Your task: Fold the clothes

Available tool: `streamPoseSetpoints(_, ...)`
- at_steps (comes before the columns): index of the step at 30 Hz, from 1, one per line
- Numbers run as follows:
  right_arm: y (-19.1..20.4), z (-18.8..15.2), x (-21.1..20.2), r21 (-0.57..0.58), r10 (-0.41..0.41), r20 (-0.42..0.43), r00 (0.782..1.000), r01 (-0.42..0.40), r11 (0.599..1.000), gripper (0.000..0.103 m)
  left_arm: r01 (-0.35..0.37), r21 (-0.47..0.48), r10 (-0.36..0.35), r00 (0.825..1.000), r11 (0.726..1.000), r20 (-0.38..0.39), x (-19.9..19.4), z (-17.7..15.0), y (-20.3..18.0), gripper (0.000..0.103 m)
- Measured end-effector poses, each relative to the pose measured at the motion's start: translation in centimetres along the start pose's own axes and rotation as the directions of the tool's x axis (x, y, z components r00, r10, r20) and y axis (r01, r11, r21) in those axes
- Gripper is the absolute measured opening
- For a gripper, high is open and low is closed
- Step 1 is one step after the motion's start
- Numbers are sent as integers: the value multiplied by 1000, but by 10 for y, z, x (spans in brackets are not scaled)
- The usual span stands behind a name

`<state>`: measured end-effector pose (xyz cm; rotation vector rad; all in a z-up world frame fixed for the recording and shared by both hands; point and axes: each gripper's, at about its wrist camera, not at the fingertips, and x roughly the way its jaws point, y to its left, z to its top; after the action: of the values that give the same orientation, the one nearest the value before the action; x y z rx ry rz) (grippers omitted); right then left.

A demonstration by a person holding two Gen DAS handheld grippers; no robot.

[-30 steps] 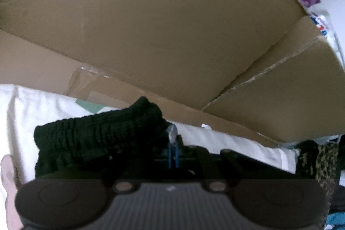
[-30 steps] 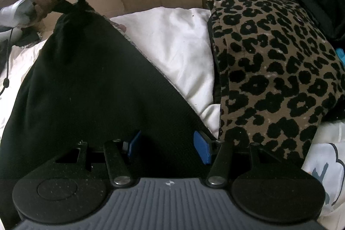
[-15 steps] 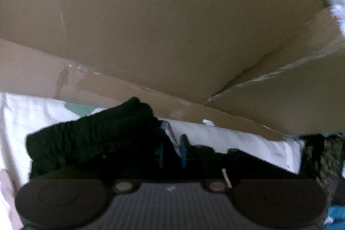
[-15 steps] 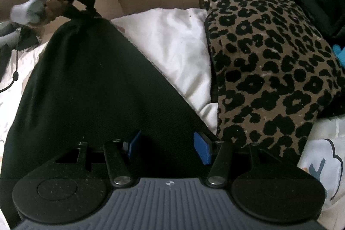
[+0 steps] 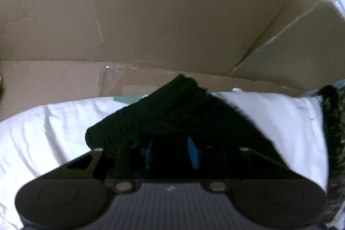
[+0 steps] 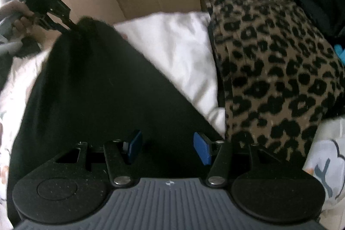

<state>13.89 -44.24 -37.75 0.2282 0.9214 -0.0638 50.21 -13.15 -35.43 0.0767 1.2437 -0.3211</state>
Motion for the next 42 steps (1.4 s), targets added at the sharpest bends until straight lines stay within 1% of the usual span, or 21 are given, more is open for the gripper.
streamPoseSetpoints(2,-1,-6,4,-23,-23,-19,1000,22,999,60,-20,46,19,1000,999,12,11,-4,-5,40)
streamPoseSetpoints(4,-3,-9,3,-36,-23,-19,1000,22,999,60,-30,71,28,999,997,32,18,-5,-7,41)
streamPoseSetpoints(5,-4,-9,3,-30,-24,-25,999,23,999,60,-32,79,29,999,996,40,23,-4,-9,44)
streamPoseSetpoints(9,-9,-7,2,-6,-28,-46,999,28,1000,60,-15,85,12,999,996,35,26,2,-3,44)
streamPoseSetpoints(12,-9,-7,1,2,-34,-53,998,34,999,60,-9,87,8,1000,996,13,11,5,-4,41)
streamPoseSetpoints(14,-8,-8,0,5,-39,-56,998,40,999,60,13,79,-15,1000,997,26,-5,3,0,36)
streamPoseSetpoints(15,-8,-8,0,5,-42,-58,997,42,999,60,14,75,-17,999,997,34,-11,2,5,36)
streamPoseSetpoints(19,-12,-9,-4,23,-44,-62,997,46,999,60,25,48,-26,1000,999,17,-32,-8,19,35)
streamPoseSetpoints(20,-13,-10,-4,28,-45,-64,997,47,999,60,44,39,-44,999,998,2,-34,-12,20,35)
streamPoseSetpoints(21,-13,-10,-5,29,-46,-66,997,48,998,60,59,50,-58,998,997,-10,-34,-15,19,35)
streamPoseSetpoints(22,-12,-10,-6,28,-48,-68,997,50,998,60,64,79,-63,998,995,-21,-31,-18,17,36)
streamPoseSetpoints(23,-12,-9,-6,27,-50,-69,996,52,998,60,43,94,-40,999,995,-29,-25,-21,17,36)
streamPoseSetpoints(24,-11,-9,-5,26,-51,-70,996,53,998,60,24,103,-20,999,994,-39,-19,-24,17,34)
streamPoseSetpoints(26,-11,-9,-4,29,-57,-68,996,59,998,59,6,63,-2,997,998,-77,-1,-28,25,35)
streamPoseSetpoints(29,-12,-12,-6,31,-67,-61,996,69,997,58,1,47,1,999,999,-47,9,-27,28,35)
streamPoseSetpoints(31,-12,-14,-8,34,-70,-60,996,72,997,58,-20,66,22,999,998,-34,9,-28,23,35)
streamPoseSetpoints(35,-16,-16,-14,41,-82,-78,994,86,995,57,-60,140,68,996,988,-49,-2,-29,14,36)
streamPoseSetpoints(37,-16,-19,-17,36,-88,-90,992,91,995,57,-93,163,103,993,982,-54,-13,-32,15,36)
streamPoseSetpoints(39,-15,-22,-19,26,-96,-100,990,99,995,57,-92,160,101,994,983,-49,-26,-35,18,34)
streamPoseSetpoints(42,-10,-22,-23,5,-121,-121,985,123,992,56,-72,165,80,996,984,-40,-50,-49,20,35)
